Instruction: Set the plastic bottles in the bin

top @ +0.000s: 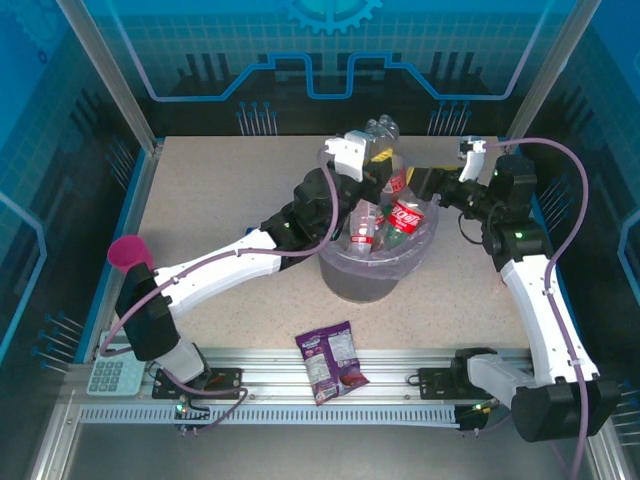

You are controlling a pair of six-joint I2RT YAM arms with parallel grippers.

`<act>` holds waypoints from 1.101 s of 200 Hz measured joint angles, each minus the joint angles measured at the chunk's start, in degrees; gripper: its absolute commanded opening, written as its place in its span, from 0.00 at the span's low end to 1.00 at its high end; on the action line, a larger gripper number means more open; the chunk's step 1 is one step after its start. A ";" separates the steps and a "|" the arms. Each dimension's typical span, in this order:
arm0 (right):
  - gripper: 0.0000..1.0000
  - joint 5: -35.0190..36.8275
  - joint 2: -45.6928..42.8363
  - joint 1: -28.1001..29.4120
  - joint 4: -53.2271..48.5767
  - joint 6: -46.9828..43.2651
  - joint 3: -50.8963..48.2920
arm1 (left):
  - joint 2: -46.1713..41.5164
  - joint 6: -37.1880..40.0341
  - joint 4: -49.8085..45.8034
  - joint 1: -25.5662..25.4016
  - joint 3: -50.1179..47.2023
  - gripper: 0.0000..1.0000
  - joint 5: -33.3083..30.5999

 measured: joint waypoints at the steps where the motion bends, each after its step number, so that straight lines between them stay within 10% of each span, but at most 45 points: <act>1: 0.78 -0.02 0.00 0.00 0.00 0.00 0.00 | 0.07 0.02 -0.13 0.00 0.02 0.19 0.00; 60: 0.78 -0.52 1.18 0.00 0.13 0.00 0.00 | 1.31 -3.74 -1.46 0.07 0.31 0.43 0.02; 220: 0.78 -1.18 2.47 0.11 1.16 0.22 -0.02 | 3.23 4.74 -2.21 -1.62 -1.29 0.24 -1.27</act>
